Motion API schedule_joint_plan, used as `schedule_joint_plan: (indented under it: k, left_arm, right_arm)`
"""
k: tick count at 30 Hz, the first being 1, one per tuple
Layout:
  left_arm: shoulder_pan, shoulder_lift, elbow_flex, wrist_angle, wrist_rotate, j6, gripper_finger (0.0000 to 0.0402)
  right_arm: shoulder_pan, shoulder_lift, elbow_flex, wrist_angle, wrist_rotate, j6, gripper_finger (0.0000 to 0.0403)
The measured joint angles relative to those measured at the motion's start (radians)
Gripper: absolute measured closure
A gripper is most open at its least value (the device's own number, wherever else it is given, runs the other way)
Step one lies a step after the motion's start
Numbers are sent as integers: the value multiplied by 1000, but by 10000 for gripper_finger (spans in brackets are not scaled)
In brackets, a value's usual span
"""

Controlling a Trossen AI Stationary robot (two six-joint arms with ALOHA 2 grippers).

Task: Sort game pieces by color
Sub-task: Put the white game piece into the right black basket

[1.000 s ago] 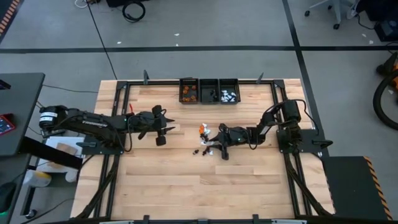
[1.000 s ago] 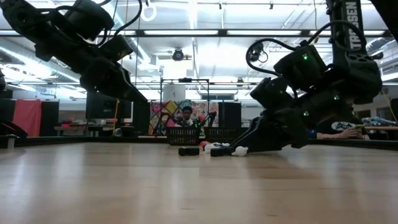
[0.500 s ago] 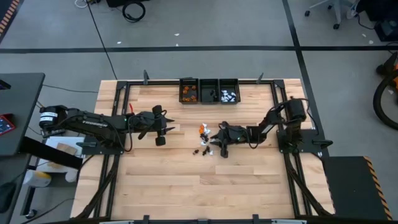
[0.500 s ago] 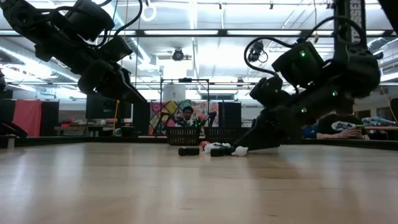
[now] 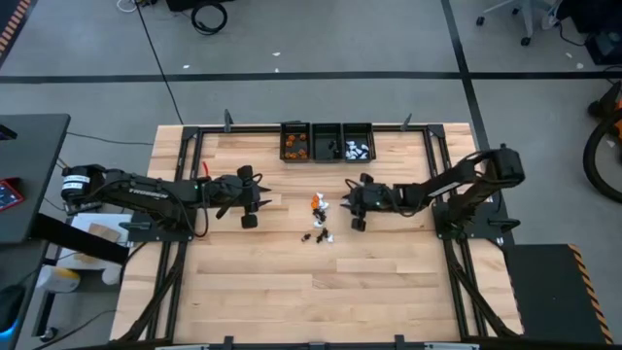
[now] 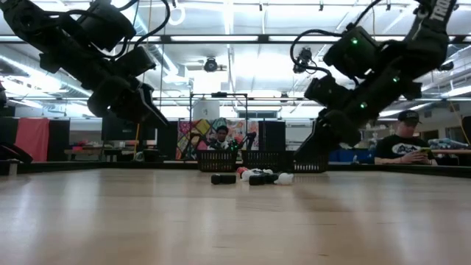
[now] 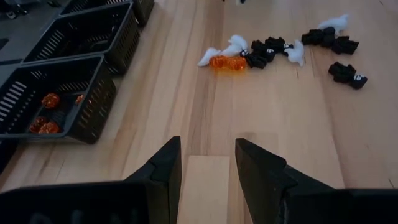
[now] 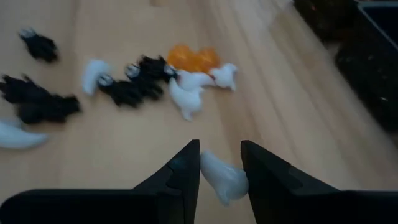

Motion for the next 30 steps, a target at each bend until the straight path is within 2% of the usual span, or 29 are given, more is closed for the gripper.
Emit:
schedule_joint_plan:
  k: [7,13,18,21,30]
  left_arm:
    - [0,0,0,3,0,0,271]
    - [0,0,0,-3,0,-15,271]
    - [0,0,0,-26,0,-48,271]
    - [0,0,0,-32,0,-56,271]
    - [0,0,0,-36,0,-57,272]
  right_arm:
    - [-84,-19,177,-358,102,-67,285]
    - [-215,-17,324,-546,190,-44,284]
    - [-318,-17,431,-643,193,-21,284]
    - [-397,-17,470,-681,169,-5,284]
    - [-593,16,474,-654,-55,121,284]
